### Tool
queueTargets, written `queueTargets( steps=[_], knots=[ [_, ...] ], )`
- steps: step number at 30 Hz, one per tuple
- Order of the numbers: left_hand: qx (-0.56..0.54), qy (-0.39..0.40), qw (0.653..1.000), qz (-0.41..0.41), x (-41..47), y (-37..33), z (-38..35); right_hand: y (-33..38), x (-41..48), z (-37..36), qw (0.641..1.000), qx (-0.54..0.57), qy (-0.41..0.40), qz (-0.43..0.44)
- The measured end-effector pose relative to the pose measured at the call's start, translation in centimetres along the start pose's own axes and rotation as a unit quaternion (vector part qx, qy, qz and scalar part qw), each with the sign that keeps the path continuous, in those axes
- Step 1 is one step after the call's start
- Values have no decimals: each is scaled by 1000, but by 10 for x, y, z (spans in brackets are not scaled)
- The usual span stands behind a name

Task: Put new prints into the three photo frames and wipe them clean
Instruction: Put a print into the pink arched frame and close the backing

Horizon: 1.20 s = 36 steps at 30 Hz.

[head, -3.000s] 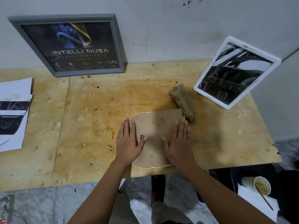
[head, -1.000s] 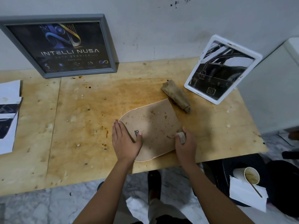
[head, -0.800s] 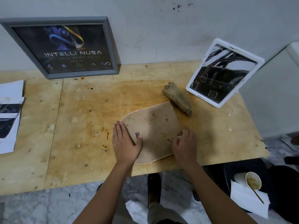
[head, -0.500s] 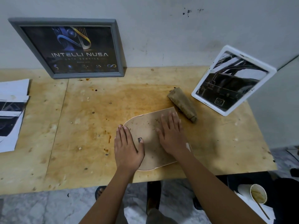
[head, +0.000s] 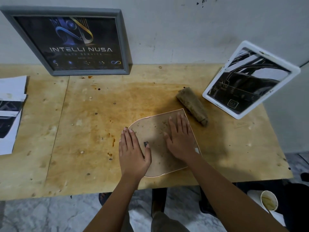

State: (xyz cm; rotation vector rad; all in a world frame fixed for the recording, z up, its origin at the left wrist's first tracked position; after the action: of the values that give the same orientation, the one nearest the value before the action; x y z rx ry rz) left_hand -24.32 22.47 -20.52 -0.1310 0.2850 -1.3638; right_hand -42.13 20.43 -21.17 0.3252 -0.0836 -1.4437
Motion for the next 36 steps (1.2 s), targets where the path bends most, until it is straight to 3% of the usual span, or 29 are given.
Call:
queueTargets(
  steps=[5,8,14,26,32,36],
  knots=[
    [-4,4,1000,5,1,0,0,-4,1,3,998,59,23,9],
    [0,15,1000,8,0,-1,-2,-5,-5,10,994,102,-22,8],
    [-4,13,1000,5,0,0,-1,2,-39,0,998,48,-47,-10],
    [5,4,1000,-4,-1,-1,-2,-1,-38,-4,993,112,-9,19],
    [-3,7,1000,-8,-2,-2,-1,-2,-56,3,991,97,-84,-31],
    [-4,17,1000,-10,-2,-1,-1,0,-71,-2,996,45,-69,-27]
  ],
)
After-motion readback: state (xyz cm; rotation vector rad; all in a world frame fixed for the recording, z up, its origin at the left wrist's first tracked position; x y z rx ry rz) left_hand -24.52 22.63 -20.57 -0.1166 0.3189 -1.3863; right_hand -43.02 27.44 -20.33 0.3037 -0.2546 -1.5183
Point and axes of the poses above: each hand's wrist, its own x-axis towards the middle knuckle, its own z-axis out of the back of the hand, y = z × x, the point moved 10 cm from there along x, towards the middle knuckle, and after that the axes turned 12 degrees about z, right-handed, at the moved point
